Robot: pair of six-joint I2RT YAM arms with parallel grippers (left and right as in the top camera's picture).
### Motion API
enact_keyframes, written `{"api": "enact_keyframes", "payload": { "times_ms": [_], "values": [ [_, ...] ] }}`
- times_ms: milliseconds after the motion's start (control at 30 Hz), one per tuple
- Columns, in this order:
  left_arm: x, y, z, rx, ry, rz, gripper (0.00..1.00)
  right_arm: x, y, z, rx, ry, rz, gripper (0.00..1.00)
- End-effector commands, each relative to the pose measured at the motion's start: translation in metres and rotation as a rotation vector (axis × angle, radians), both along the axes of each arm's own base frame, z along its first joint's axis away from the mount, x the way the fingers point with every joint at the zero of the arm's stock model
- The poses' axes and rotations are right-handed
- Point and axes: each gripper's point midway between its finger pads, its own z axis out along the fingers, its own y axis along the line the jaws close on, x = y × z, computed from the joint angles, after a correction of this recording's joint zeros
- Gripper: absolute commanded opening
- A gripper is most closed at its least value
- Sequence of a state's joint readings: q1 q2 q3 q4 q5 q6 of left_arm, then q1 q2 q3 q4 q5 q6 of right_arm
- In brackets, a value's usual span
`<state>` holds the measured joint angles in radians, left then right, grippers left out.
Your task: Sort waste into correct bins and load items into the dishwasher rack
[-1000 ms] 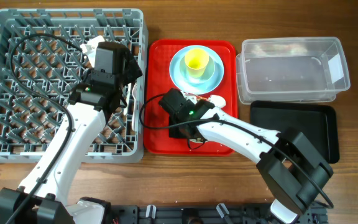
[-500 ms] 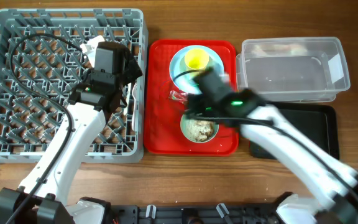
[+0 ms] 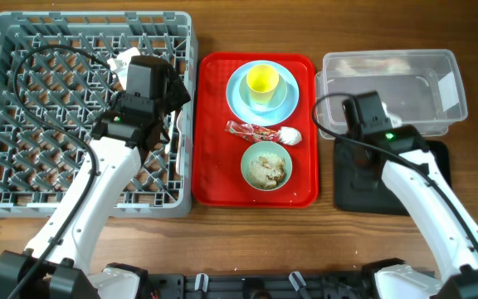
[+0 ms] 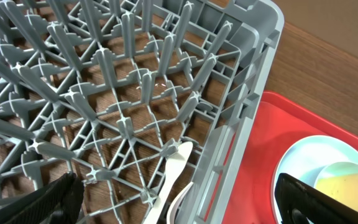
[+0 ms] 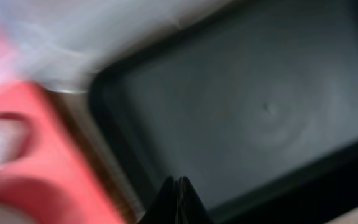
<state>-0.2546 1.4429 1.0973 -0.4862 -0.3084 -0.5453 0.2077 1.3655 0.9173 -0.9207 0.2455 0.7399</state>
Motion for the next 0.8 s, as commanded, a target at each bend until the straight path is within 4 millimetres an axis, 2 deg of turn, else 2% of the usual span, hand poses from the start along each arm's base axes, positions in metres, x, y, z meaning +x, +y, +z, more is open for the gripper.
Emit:
{"api": "enact_keyframes", "payload": {
  "times_ms": [0,67,167,233,333,433,600,767],
  "values": [
    [-0.001,0.001,-0.001,-0.013,0.0,0.01,1.0,-0.021,-0.017,-0.027,0.01,0.041,-0.169,0.04],
    [-0.001,0.001,-0.001,-0.013,-0.001,0.01,1.0,-0.019,-0.008,-0.038,0.065,0.032,-0.145,0.04],
    [-0.001,0.001,-0.001,-0.013,-0.001,0.01,1.0,-0.009,0.014,-0.051,0.164,0.0,0.012,0.04],
    [-0.001,0.001,-0.001,-0.013,-0.001,0.01,1.0,-0.005,0.022,-0.057,0.202,-0.025,0.061,0.04],
    [-0.001,0.001,-0.001,-0.013,0.0,0.01,1.0,-0.01,0.026,-0.063,0.227,-0.015,0.066,0.04],
    [-0.001,0.001,-0.001,-0.013,-0.001,0.01,1.0,-0.015,0.035,-0.064,0.272,0.008,0.105,0.04],
    [-0.001,0.001,-0.001,-0.013,-0.001,0.01,1.0,-0.017,0.068,-0.058,0.423,0.008,0.291,0.04],
    [-0.001,0.001,-0.001,-0.013,-0.001,0.01,1.0,-0.018,0.072,-0.057,0.437,0.009,0.338,0.04]
  ]
}}
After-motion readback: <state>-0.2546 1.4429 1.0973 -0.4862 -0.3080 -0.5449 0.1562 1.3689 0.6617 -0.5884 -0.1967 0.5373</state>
